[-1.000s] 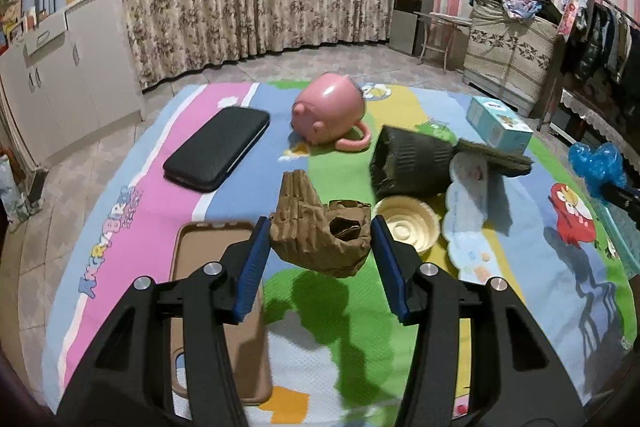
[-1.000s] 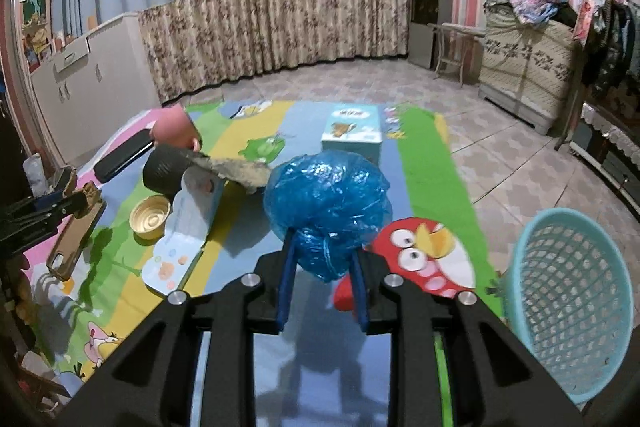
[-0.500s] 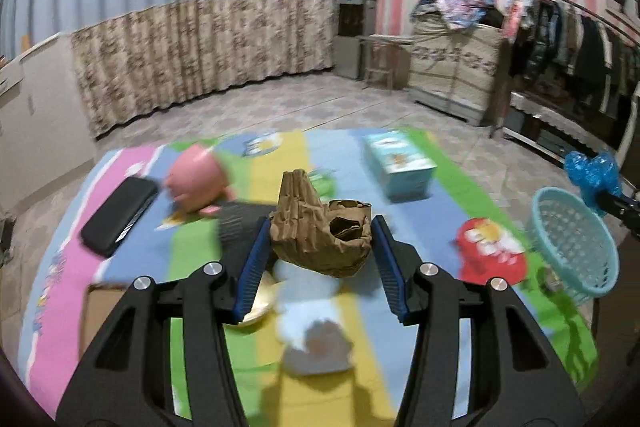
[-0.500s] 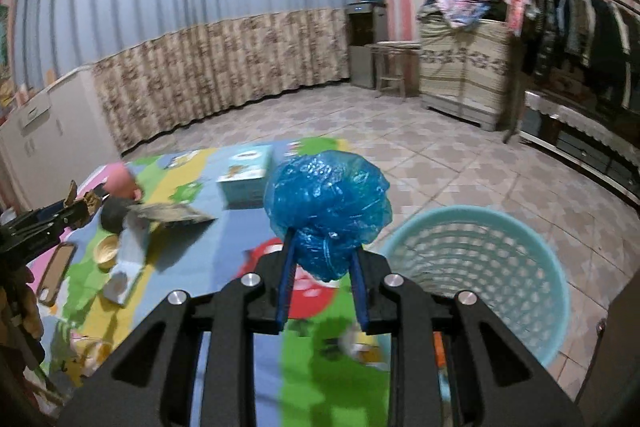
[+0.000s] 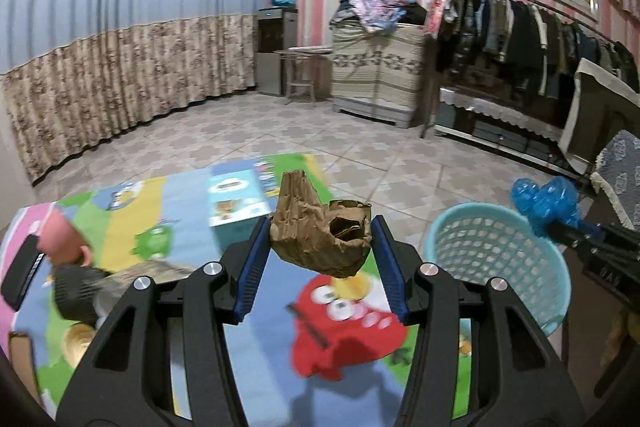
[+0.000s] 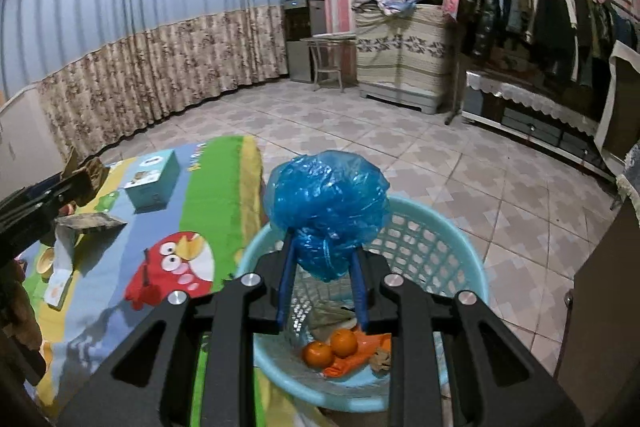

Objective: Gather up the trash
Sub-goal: 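Carry the brown paper and blue bag over the blue basket, then open both tools to drop the paper and blue bag into the basket, then move both tools back over the play mat toward the remaining trash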

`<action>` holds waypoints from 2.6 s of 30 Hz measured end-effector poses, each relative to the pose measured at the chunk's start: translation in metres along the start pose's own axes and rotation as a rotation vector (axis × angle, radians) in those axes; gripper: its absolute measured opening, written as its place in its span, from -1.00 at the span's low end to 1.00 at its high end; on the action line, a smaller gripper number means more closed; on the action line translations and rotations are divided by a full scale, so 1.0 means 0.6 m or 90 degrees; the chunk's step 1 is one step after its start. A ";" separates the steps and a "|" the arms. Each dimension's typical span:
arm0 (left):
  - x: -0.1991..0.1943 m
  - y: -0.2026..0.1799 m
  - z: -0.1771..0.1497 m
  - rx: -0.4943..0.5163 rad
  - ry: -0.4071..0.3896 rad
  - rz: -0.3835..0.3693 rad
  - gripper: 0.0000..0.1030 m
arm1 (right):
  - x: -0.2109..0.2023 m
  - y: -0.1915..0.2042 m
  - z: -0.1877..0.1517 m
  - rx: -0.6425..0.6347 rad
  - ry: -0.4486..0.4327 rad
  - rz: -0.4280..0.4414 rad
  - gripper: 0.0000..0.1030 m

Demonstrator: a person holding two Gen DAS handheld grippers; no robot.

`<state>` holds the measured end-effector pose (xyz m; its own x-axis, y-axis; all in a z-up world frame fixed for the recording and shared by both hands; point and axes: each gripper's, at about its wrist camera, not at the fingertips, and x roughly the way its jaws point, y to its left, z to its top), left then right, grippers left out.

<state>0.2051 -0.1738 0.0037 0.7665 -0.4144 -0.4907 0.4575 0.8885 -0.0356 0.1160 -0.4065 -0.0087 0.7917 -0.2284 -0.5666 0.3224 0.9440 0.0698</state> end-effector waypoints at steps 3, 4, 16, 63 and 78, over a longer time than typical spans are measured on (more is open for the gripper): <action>0.019 -0.029 0.005 0.007 0.004 -0.022 -0.02 | 0.010 -0.017 -0.004 0.016 0.016 0.000 -0.51; 0.025 -0.038 0.005 0.008 0.006 -0.028 -0.02 | 0.011 -0.023 -0.009 0.019 0.022 -0.003 -0.51; 0.109 -0.166 0.001 0.045 0.040 -0.090 -0.01 | 0.047 -0.092 -0.035 0.086 0.059 -0.040 -0.51; 0.113 -0.151 -0.009 0.072 0.060 -0.016 0.68 | 0.104 -0.106 -0.053 0.092 0.084 -0.074 0.65; 0.031 -0.045 -0.014 0.021 0.032 0.031 0.85 | 0.063 -0.009 -0.038 0.031 0.046 -0.040 0.76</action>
<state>0.2035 -0.2039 -0.0117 0.7650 -0.3588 -0.5348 0.4351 0.9002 0.0184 0.1321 -0.4150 -0.0493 0.7301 -0.2676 -0.6288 0.3969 0.9151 0.0715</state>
